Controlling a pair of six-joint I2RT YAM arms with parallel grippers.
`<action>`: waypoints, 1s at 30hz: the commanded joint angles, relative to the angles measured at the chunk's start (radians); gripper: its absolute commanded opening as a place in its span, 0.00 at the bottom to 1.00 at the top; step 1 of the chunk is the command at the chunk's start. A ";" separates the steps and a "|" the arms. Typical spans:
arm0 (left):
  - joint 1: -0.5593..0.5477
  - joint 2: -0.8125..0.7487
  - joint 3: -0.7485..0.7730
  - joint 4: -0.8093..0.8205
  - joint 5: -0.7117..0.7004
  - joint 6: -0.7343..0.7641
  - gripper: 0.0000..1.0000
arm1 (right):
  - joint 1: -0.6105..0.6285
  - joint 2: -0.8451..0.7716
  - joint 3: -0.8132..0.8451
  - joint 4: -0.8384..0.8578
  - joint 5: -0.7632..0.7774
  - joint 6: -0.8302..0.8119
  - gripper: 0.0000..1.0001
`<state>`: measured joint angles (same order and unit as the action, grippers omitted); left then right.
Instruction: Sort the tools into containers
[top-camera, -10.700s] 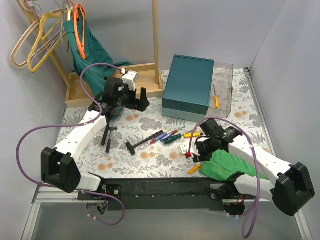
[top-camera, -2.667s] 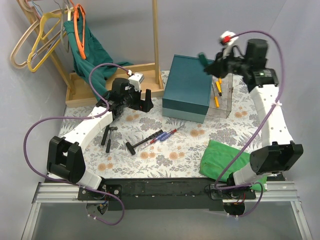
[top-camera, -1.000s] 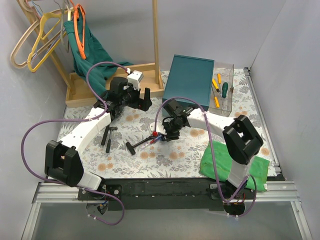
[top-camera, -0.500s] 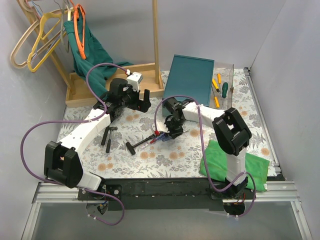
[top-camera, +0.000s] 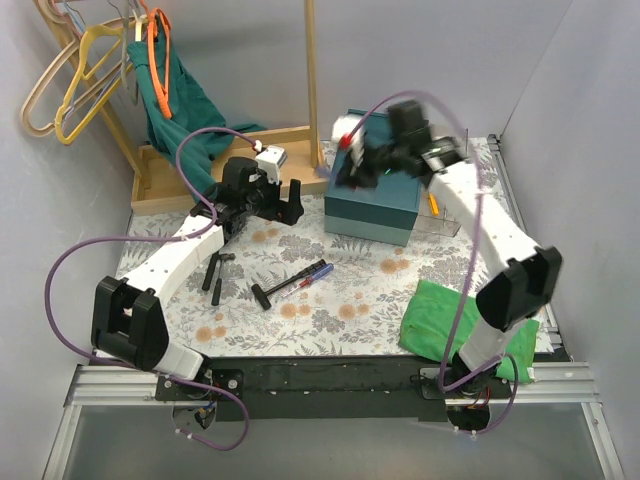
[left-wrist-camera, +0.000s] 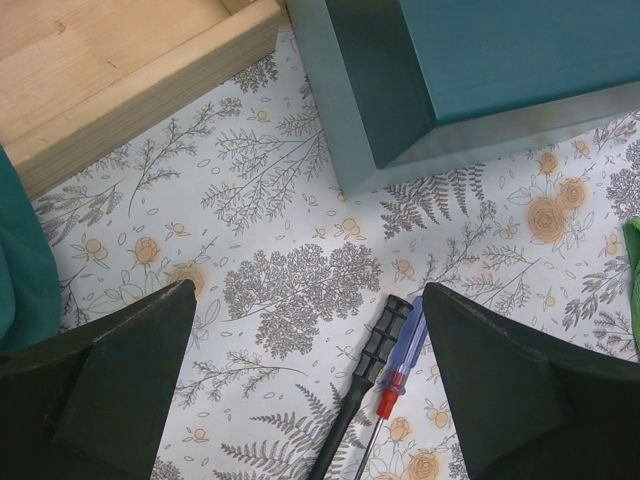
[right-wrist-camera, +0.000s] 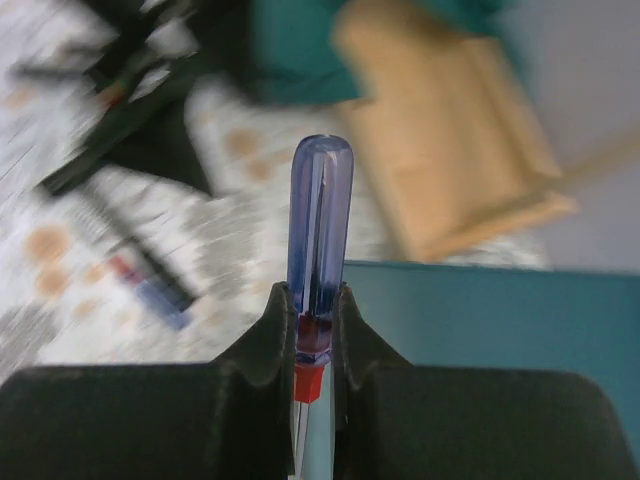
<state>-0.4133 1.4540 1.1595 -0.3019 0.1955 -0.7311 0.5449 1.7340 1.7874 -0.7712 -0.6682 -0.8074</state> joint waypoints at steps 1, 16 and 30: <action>0.005 0.016 0.035 0.026 0.031 -0.031 0.98 | -0.279 -0.099 0.035 0.427 0.070 0.725 0.01; 0.005 0.043 0.062 0.018 0.062 -0.071 0.98 | -0.519 -0.021 -0.132 0.377 0.604 0.903 0.01; 0.005 0.022 0.057 0.020 0.021 -0.045 0.98 | -0.184 -0.239 -0.302 0.482 0.055 0.260 0.74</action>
<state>-0.4133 1.5131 1.1870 -0.2913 0.2394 -0.7879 0.1596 1.6676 1.5951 -0.3168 -0.2943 -0.1654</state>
